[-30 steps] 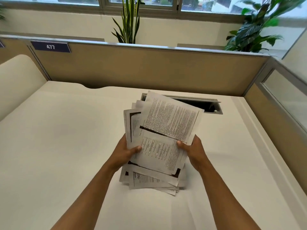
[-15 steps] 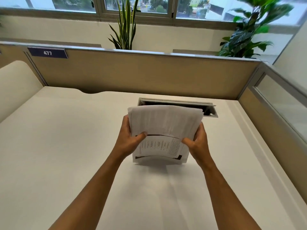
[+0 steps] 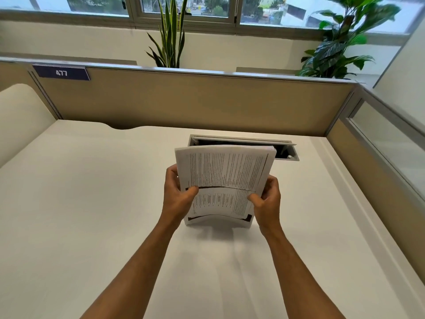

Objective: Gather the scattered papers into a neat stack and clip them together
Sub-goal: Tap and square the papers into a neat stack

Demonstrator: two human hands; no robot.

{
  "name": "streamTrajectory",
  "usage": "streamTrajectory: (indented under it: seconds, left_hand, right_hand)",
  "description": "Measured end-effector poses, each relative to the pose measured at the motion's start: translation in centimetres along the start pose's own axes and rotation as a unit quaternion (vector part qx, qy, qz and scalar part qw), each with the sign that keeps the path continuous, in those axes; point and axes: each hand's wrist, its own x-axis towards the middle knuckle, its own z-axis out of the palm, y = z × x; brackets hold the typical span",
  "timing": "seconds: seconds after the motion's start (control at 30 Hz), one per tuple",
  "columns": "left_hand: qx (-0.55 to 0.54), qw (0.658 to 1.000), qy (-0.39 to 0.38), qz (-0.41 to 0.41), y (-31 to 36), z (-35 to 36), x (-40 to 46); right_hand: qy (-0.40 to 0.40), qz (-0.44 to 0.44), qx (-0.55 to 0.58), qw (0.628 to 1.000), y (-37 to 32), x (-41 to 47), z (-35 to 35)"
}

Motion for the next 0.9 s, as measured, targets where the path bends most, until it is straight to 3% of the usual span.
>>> streamTrajectory:
  seconds: [0.4,0.53,0.9]
  left_hand:
    - [-0.027,0.999,0.015,-0.028,-0.2,0.2,-0.1]
    - [-0.034,0.999,-0.016,-0.038,-0.2,0.2,-0.3]
    - [-0.041,0.998,0.040,0.007,0.7,0.9,-0.9]
  right_hand:
    - [0.032,0.037,0.005,0.999,0.5,-0.4,0.9]
    - [0.026,0.036,-0.001,0.999,0.4,-0.4,1.1]
    - [0.017,-0.031,-0.031,0.999,-0.8,-1.0,1.3]
